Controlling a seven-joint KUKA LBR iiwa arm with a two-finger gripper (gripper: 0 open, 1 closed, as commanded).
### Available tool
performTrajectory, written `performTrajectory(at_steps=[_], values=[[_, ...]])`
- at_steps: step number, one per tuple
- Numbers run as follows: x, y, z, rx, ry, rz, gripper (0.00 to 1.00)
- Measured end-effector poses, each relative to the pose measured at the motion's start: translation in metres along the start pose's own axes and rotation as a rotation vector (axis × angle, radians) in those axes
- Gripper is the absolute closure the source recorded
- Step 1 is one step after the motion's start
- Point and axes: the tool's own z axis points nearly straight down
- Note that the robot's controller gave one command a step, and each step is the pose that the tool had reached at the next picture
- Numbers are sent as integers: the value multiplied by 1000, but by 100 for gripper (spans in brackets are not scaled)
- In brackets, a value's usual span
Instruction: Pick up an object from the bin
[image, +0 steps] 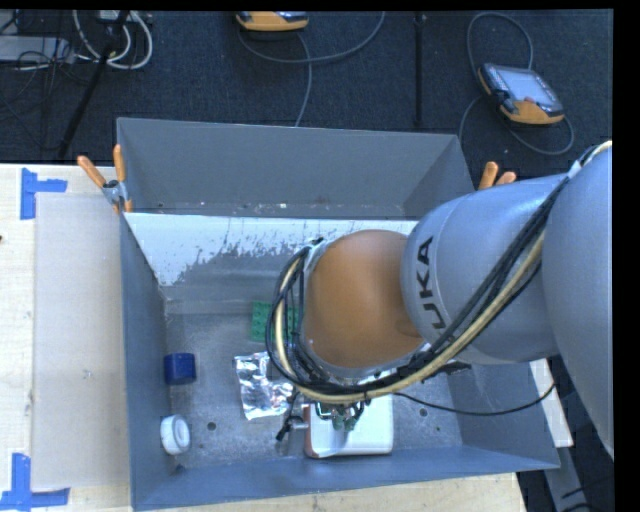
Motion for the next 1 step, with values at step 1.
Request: performTrajectory(at_steps=[1], values=[[-89, 9, 80, -3, -12, 70, 0]])
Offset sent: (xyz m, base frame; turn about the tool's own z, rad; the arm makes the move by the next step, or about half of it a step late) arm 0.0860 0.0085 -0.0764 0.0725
